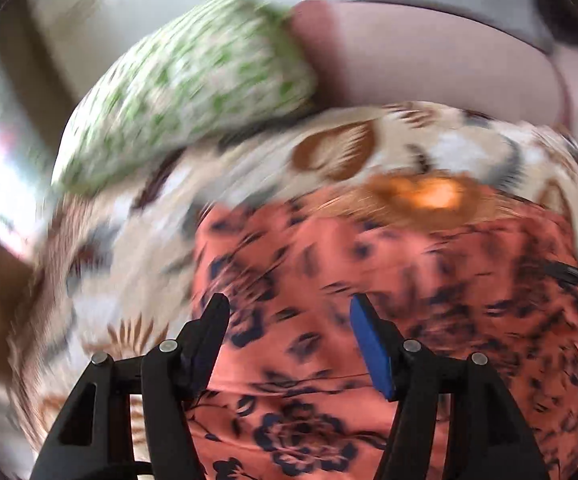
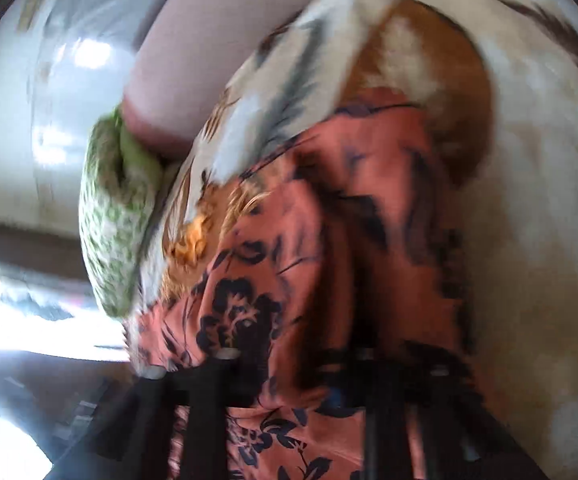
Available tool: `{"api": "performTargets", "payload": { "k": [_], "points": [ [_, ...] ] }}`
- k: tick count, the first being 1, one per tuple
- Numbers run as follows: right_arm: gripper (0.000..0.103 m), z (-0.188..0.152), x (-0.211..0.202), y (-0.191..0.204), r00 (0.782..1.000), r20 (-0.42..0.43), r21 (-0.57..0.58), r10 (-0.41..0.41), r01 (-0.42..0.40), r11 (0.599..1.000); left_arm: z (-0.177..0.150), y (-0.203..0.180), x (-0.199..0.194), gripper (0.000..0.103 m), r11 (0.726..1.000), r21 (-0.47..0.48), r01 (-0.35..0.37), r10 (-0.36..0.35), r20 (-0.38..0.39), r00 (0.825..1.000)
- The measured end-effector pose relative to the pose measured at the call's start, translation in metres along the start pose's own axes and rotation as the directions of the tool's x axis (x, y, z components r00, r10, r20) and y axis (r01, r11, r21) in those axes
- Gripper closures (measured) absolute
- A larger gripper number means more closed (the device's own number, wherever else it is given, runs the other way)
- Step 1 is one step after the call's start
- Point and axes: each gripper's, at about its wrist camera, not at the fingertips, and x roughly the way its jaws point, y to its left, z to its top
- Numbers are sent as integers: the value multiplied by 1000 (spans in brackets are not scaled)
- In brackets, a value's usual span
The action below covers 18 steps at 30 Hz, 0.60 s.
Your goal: Fold small clothes
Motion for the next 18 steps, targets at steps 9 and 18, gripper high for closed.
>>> {"api": "performTargets", "payload": {
  "k": [9, 18],
  "points": [
    [92, -20, -35, 46, 990, 104, -235, -98, 120, 965, -55, 36, 45, 40, 990, -131, 42, -47, -37, 998],
    [89, -23, -54, 67, 891, 267, -273, -368, 436, 858, -48, 51, 23, 40, 976, -188, 108, -85, 127, 988]
  ]
}}
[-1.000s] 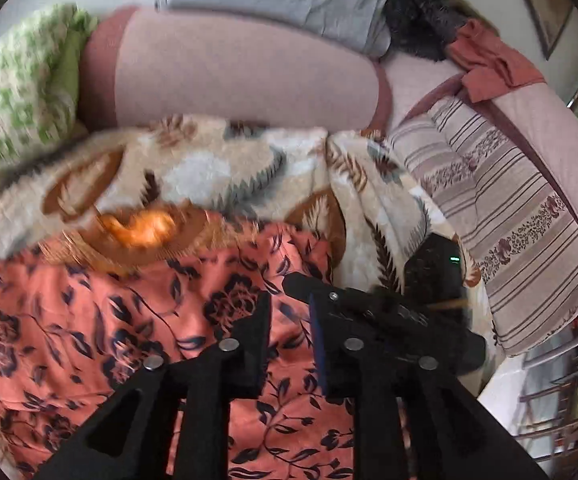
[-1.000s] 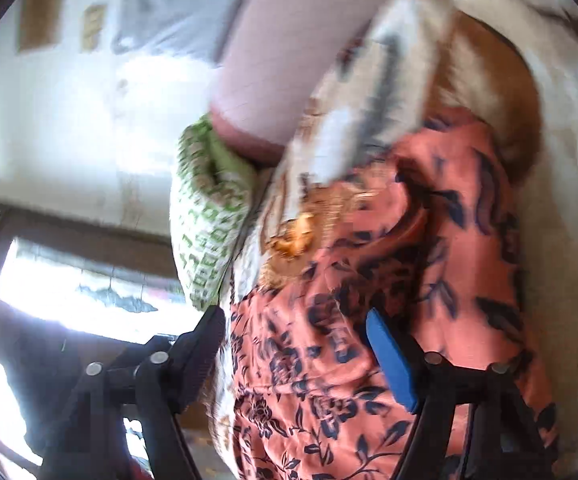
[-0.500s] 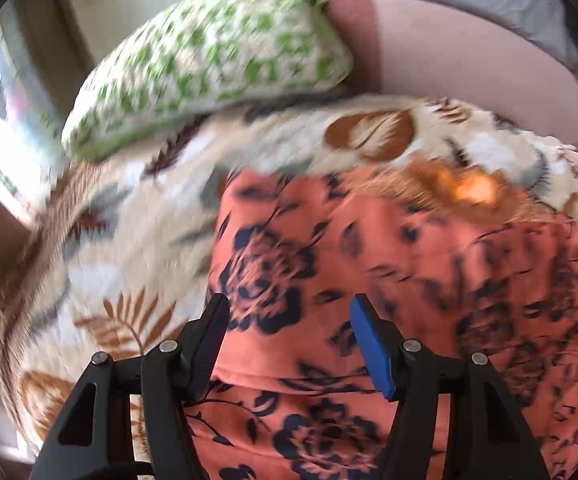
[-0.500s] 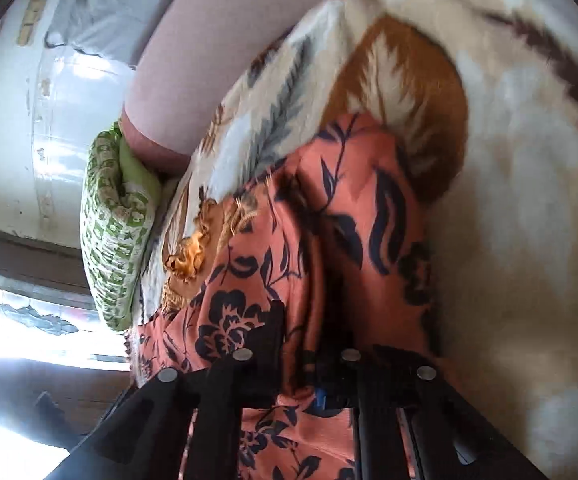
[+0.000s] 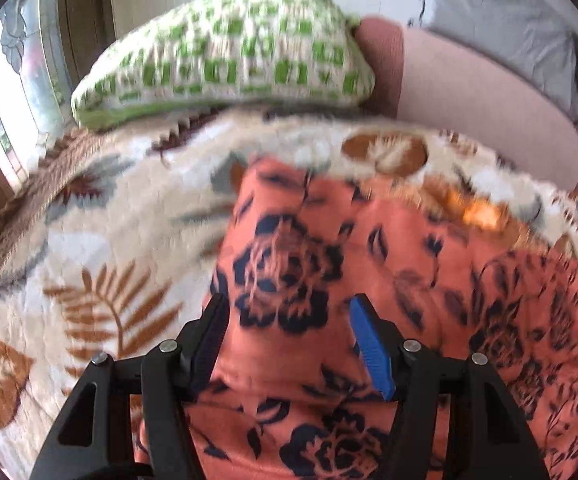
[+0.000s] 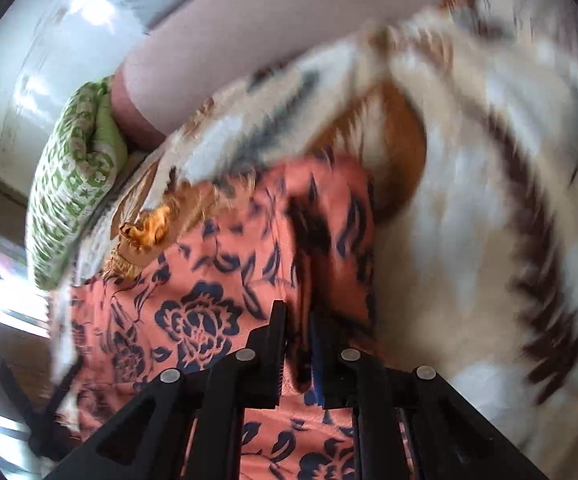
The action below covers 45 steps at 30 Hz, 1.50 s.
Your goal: Fold small clothes
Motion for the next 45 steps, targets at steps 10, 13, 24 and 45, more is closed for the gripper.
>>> {"api": "performTargets", "payload": {
  "k": [10, 13, 24, 45],
  "points": [
    [88, 8, 39, 62, 931, -93, -120, 352, -362, 924, 4, -37, 33, 40, 995, 100, -16, 24, -77, 997],
    [88, 0, 72, 98, 906, -222, -178, 360, -400, 899, 1, -43, 37, 39, 988, 143, -49, 61, -81, 995],
    [88, 18, 84, 130, 937, -162, -159, 310, -335, 929, 13, -11, 44, 39, 993, 2, -121, 120, -79, 990],
    [90, 10, 49, 109, 971, -123, -152, 207, -225, 963, 20, 9, 42, 33, 972, 14, -235, 235, -89, 968]
  ]
}}
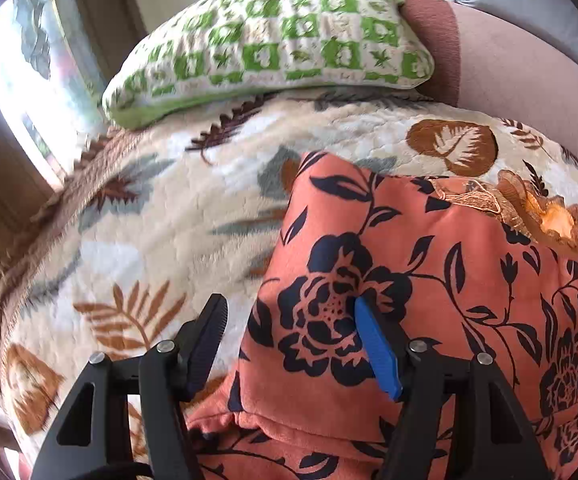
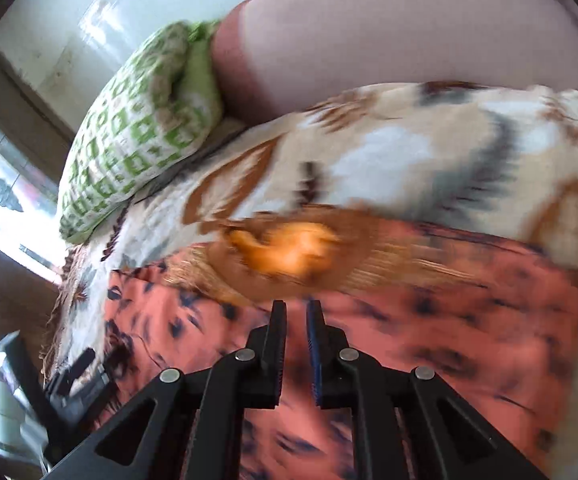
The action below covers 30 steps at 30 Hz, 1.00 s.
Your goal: Fold small clothes
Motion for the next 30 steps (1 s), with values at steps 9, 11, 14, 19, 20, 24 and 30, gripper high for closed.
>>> {"api": "performTargets", "payload": {
  "k": [9, 11, 14, 19, 20, 24, 30],
  "points": [
    [90, -67, -31, -73, 994, -101, 51, -42, 48, 998, -8, -10, -5, 27, 995, 83, -48, 49, -2, 999],
    [90, -72, -38, -73, 993, -114, 67, -39, 47, 997, -9, -4, -5, 21, 996, 73, -44, 45, -15, 999],
    [90, -72, -55, -71, 999, -42, 76, -25, 29, 997, -10, 6, -5, 20, 999, 42, -24, 25, -27, 999],
    [90, -72, -48, -71, 1000, 3, 99, 28, -29, 995, -13, 10, -8, 20, 997, 60, -46, 47, -16, 999],
    [90, -76, -35, -73, 999, -45, 99, 14, -10, 995, -14, 11, -6, 20, 997, 69, -44, 46, -20, 999],
    [90, -74, -40, -78, 999, -36, 97, 29, -25, 995, -13, 14, -5, 20, 998, 62, -18, 19, -25, 1000],
    [89, -68, -45, -84, 1000, -14, 117, 3, -1, 993, -8, 30, -11, 19, 1000, 7, -20, 20, -11, 1000]
  ]
}}
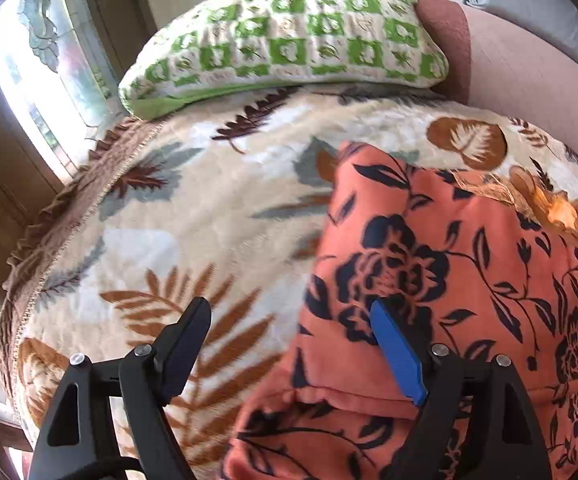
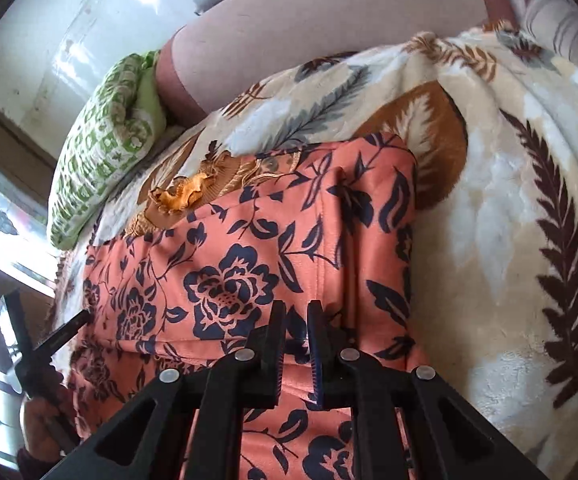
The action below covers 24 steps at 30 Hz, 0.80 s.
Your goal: Fold small clothes
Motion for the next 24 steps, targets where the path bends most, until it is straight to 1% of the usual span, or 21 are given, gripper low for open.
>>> {"api": "performTargets", "payload": {
  "k": [1, 2, 3, 4, 5, 7, 9, 12, 13, 14, 17, 18, 19, 21, 23, 24],
  "points": [
    [89, -1, 9, -3, 999, -35, -2, -6, 5, 1000, -1, 0, 4, 19, 1000, 14, -10, 10, -13, 1000],
    [89, -3, 13, -4, 1000, -31, -2, 2, -3, 1000, -3, -2, 12, 18, 999, 40, -11, 12, -40, 999],
    [89, -3, 13, -3, 1000, -17, 3, 6, -6, 1000, -5, -3, 14, 17, 999, 46, -7, 9, -33, 999],
    [89, -4, 14, -3, 1000, -20, 4, 5, -5, 1000, -5, -2, 14, 15, 999, 42, -9, 11, -26, 1000],
    [89, -3, 14, -3, 1000, -26, 4, 6, -6, 1000, -3, 0, 13, 15, 1000, 30, -5, 6, -35, 999],
    [89, -4, 12, -6, 999, -28, 33, 23, -22, 999, -2, 4, 10, 15, 1000, 5, 8, -8, -36, 999],
    [89, -3, 5, -6, 1000, -10, 50, 27, -26, 998, -1, 6, 7, 15, 1000, -4, 1, -1, -23, 1000],
    [90, -1, -6, -6, 999, 42, 38, -11, 9, 999, 2, 8, -1, 15, 999, -5, -35, 35, 21, 999],
    [90, 0, -4, -6, 999, 41, 39, -13, 11, 999, 4, 9, -2, 15, 999, -6, -48, 49, 32, 998],
    [89, 2, 1, -7, 1000, 25, 36, -18, 17, 999, 4, 9, 1, 15, 998, -2, -62, 62, 29, 998],
    [89, 9, 8, -9, 1000, 19, 54, -15, 14, 998, 3, 10, 19, 15, 998, 1, -55, 55, -42, 998],
    [89, 13, 7, -8, 1000, 25, 50, -14, 12, 999, 3, 11, 19, 14, 998, -21, -51, 51, -36, 998],
    [89, 17, 3, -4, 999, 50, 30, -15, 14, 999, 4, 11, 18, 14, 998, -29, -51, 50, -33, 998],
    [89, 27, -3, 2, 994, 109, 3, -11, 11, 1000, 8, 7, 14, 14, 998, -12, -59, 59, -14, 998],
    [89, 37, -2, 1, 991, 133, 8, -12, 11, 1000, 10, 6, 13, 14, 997, -7, -78, 78, 1, 997],
    [89, 43, 4, 0, 991, 130, 10, -27, 26, 1000, 12, 6, 15, 14, 997, -10, -73, 73, 1, 997]
  ]
}}
